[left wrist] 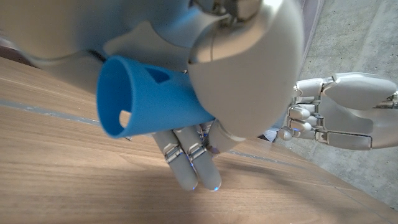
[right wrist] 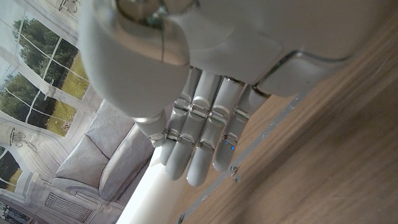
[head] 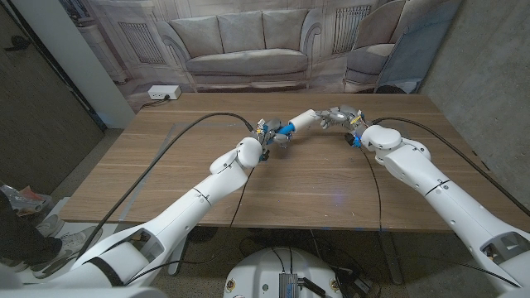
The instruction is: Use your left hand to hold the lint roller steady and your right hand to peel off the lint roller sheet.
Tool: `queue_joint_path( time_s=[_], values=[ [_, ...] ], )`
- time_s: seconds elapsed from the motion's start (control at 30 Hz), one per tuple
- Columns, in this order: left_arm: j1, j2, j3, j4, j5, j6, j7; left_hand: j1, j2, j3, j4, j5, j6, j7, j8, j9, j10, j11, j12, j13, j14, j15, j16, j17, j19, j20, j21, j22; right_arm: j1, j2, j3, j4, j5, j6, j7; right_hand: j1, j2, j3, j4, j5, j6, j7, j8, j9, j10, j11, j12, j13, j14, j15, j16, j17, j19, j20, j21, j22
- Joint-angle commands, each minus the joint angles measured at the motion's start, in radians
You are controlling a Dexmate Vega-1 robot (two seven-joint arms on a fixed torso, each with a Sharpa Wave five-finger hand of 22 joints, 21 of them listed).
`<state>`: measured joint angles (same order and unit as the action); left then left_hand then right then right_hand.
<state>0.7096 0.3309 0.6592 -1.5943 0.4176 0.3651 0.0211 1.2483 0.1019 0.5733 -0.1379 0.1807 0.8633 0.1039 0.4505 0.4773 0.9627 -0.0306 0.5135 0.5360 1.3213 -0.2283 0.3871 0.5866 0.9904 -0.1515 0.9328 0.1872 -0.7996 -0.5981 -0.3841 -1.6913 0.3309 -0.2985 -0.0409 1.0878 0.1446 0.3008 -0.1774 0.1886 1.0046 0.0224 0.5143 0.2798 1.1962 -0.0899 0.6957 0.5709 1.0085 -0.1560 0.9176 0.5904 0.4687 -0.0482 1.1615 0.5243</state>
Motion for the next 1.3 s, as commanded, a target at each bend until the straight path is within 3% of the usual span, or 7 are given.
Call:
queue_joint_path(
  time_s=[0.03,0.43,1.3],
  values=[
    [-0.01,-0.026,-0.008,0.024,0.029,0.034,0.011,-0.003,0.003,0.009,0.001,-0.002,0.009,0.005,-0.001,0.004,0.036,-0.029,-0.002,0.003,-0.003,0.004,-0.001,0.004,-0.004,-0.046,0.008,0.002,0.008,0.021,0.001,0.037,-0.004,0.048,-0.01,0.027,0.005,0.005,0.009,0.002,0.015,0.015,0.011,0.011,0.019,-0.001,0.016,0.016,0.01,-0.064,0.011,0.011,0.01,-0.018,0.019,-0.002],
    [0.017,-0.083,-0.043,0.021,0.068,0.113,0.11,-0.003,0.001,0.014,0.0,-0.003,0.01,0.003,-0.004,0.007,0.038,-0.028,-0.003,0.005,0.0,0.004,-0.002,0.008,-0.005,-0.045,0.015,0.001,0.007,0.027,0.005,0.045,0.003,0.052,-0.009,0.031,-0.034,0.02,0.011,0.005,0.054,0.027,0.023,0.024,0.051,0.01,0.025,0.013,0.05,-0.054,-0.004,0.011,0.018,-0.003,0.049,-0.025],
    [0.041,-0.092,-0.088,-0.009,0.08,0.128,0.148,0.0,-0.005,0.029,-0.005,-0.006,0.02,0.003,-0.008,0.012,0.048,-0.026,-0.007,0.006,0.004,0.004,-0.008,0.015,-0.007,-0.045,0.032,-0.001,0.0,0.037,0.011,0.058,-0.005,0.058,-0.039,0.024,-0.062,0.055,0.016,0.027,0.068,0.018,0.021,0.042,0.057,0.001,0.027,0.023,0.064,-0.059,-0.039,0.017,0.001,-0.003,0.083,-0.064]
  ],
)
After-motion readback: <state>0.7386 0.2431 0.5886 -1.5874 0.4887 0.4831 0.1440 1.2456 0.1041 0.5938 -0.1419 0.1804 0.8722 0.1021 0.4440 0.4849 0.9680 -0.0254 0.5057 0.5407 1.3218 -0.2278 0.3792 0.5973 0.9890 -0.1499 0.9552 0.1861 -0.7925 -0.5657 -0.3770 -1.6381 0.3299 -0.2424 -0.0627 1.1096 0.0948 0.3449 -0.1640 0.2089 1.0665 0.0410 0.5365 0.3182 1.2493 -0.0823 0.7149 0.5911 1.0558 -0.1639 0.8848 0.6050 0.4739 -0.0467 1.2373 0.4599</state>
